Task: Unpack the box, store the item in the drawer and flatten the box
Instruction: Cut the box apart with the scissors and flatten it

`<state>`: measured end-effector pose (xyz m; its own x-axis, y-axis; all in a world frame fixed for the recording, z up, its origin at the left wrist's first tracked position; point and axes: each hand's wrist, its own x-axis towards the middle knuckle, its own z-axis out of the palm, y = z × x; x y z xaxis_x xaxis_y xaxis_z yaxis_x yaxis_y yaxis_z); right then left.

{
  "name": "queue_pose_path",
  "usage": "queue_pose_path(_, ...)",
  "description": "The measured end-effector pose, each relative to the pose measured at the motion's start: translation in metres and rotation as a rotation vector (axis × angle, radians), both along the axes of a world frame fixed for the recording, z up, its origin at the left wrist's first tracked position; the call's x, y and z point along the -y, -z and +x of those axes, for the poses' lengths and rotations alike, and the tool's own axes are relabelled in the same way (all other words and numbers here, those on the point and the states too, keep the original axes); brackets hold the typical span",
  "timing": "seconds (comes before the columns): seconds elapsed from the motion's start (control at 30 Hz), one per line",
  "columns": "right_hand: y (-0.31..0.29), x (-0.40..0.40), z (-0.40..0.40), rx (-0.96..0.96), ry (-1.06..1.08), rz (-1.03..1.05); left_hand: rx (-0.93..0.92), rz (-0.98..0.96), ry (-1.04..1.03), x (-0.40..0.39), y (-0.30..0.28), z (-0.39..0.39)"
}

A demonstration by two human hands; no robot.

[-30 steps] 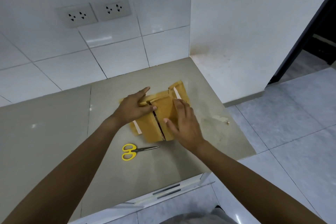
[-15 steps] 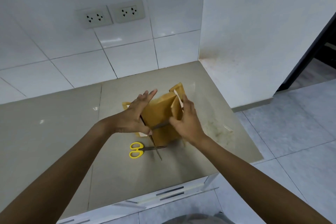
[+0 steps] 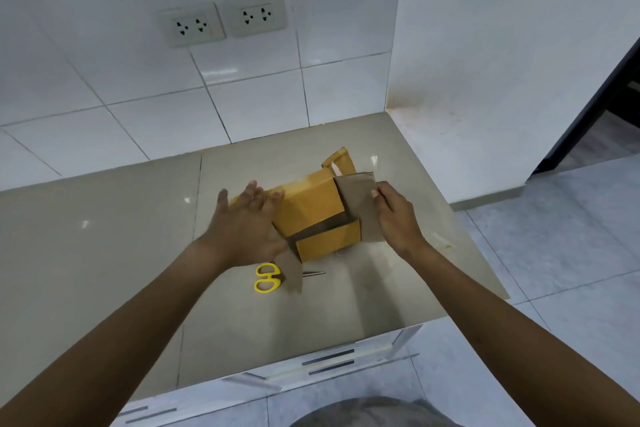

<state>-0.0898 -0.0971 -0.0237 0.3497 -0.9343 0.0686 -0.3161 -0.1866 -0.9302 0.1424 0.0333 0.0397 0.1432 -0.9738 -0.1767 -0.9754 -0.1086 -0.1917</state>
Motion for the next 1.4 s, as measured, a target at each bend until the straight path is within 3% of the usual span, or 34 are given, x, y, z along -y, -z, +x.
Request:
queue_pose_path(0.1, 0.004, -0.007, 0.006, 0.019, -0.002, -0.015, 0.202, -0.115, -0.108, 0.012, 0.009, -0.040)
queue_pose_path(0.43, 0.007, -0.019, 0.010, 0.072, 0.013, -0.087, 0.224, -0.197, -0.250, 0.045, 0.028, -0.057)
queue_pose_path(0.53, 0.003, -0.019, 0.013, 0.076, 0.017, -0.121, 0.112, -0.203, -0.238, 0.043, 0.018, -0.051)
queue_pose_path(0.73, -0.008, -0.008, 0.011, 0.099, 0.052, -0.121, -0.263, -0.397, -0.076, 0.024, -0.010, -0.033)
queue_pose_path(0.87, -0.003, -0.011, 0.004, 0.108, -0.031, -0.110, -0.512, -0.278, -0.024, 0.002, -0.016, -0.010)
queue_pose_path(0.93, 0.006, -0.016, -0.004, 0.077, -0.085, -0.114, -0.517, -0.136, -0.049, -0.013, -0.013, -0.003)
queue_pose_path(1.0, 0.014, -0.023, -0.008, 0.064, -0.117, -0.107, -0.527, -0.111, -0.149, -0.029, -0.010, -0.001)
queue_pose_path(1.13, 0.021, -0.033, -0.004, 0.020, -0.196, -0.172, -0.755, -0.493, -0.477, -0.038, -0.006, -0.002)
queue_pose_path(1.23, 0.026, -0.038, 0.003, -0.063, -0.274, -0.233, -0.825, -0.622, -0.712, -0.027, 0.005, 0.017)
queue_pose_path(1.3, 0.029, -0.041, 0.006, -0.107, -0.307, -0.262, -0.936, -0.610, -0.902, -0.021, 0.012, 0.034)
queue_pose_path(1.4, 0.032, -0.047, 0.008, -0.159, -0.379, -0.302, -1.293, -0.428, -1.173, -0.020, 0.021, 0.049)
